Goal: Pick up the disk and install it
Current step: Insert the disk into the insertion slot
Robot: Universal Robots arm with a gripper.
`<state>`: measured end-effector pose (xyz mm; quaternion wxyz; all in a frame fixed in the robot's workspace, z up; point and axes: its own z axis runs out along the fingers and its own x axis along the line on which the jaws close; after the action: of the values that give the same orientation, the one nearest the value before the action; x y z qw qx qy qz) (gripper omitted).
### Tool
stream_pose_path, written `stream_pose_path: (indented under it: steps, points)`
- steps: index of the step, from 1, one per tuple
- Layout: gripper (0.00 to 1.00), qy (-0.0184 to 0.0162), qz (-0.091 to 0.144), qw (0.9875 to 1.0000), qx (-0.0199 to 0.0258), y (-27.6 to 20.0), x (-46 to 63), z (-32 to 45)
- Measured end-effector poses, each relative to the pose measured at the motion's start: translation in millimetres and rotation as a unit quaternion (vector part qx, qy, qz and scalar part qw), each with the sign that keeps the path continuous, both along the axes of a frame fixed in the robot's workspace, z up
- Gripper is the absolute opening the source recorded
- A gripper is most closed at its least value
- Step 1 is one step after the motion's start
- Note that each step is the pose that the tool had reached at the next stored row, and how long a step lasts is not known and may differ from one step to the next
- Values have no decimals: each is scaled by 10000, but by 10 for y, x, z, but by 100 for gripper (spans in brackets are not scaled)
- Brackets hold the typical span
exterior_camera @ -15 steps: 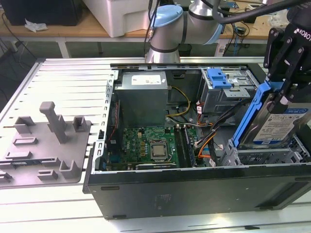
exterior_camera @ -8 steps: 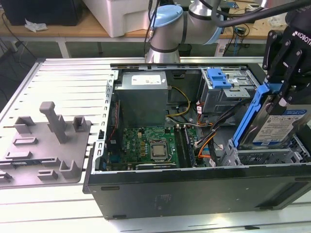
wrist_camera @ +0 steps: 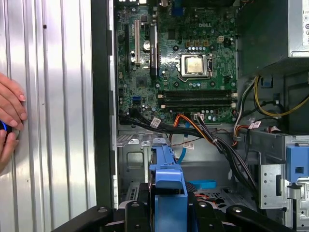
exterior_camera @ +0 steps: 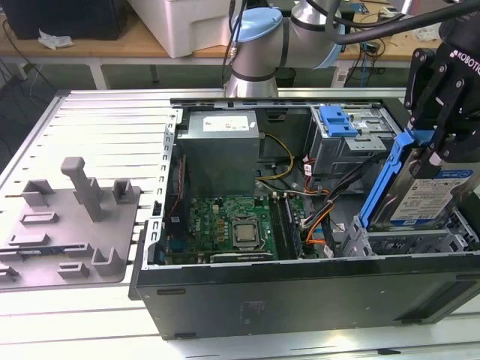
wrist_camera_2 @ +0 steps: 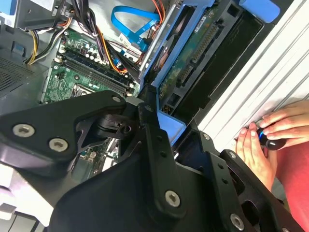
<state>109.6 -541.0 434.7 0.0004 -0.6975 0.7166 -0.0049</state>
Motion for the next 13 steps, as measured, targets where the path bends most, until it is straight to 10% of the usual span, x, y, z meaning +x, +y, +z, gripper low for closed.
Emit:
stream_pose_path:
  steps: [13]
  points:
    - [36,0,-45,10000,-1,0,0,18]
